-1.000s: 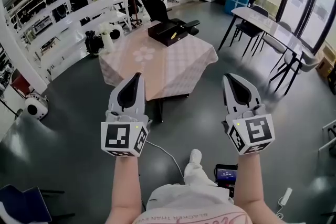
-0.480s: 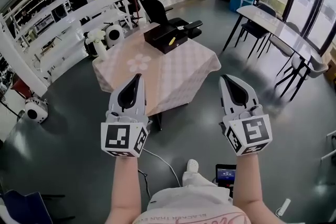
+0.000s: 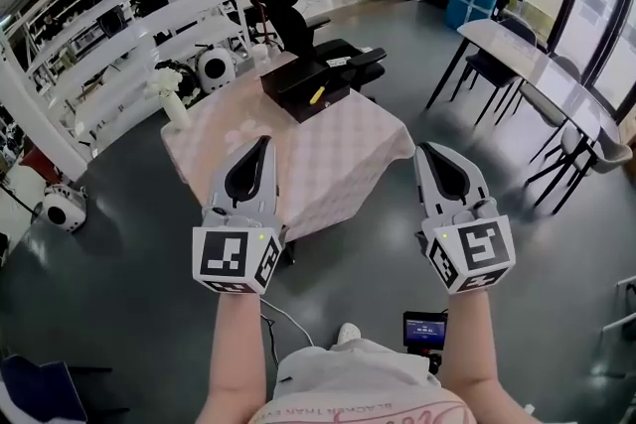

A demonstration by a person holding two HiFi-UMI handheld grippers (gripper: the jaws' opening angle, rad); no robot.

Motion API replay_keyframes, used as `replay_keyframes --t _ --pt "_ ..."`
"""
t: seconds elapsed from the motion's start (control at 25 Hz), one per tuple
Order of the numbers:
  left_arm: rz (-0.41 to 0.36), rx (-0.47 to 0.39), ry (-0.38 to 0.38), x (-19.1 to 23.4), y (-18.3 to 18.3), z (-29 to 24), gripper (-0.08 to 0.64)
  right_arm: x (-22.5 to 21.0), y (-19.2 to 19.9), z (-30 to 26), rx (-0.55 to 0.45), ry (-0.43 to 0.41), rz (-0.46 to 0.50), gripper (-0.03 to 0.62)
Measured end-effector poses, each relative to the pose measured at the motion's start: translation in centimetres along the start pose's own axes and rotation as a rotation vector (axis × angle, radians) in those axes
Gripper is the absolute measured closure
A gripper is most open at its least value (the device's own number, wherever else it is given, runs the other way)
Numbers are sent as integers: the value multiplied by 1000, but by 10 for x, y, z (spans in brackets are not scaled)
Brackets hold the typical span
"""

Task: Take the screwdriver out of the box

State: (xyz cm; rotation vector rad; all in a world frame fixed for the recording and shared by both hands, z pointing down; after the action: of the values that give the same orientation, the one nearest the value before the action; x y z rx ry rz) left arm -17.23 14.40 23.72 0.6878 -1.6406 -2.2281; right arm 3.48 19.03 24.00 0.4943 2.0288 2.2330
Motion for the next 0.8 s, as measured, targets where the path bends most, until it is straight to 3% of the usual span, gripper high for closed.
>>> replay_keyframes --t 0.8 --pt "2 32 13 -1 48 -103 549 -69 49 -75 30 -4 -40 586"
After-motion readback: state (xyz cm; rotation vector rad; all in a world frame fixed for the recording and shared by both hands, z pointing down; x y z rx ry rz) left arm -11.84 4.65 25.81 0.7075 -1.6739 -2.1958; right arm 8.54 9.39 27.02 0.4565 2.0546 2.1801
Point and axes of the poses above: the fingertips, and each gripper's own axes: z backward along the fingers, x to its left, y out of its underside, the point moved 1 cm from there along z, backward along the fingers, and after that the axes turned 4 degrees about -z, right-handed, at the moved point
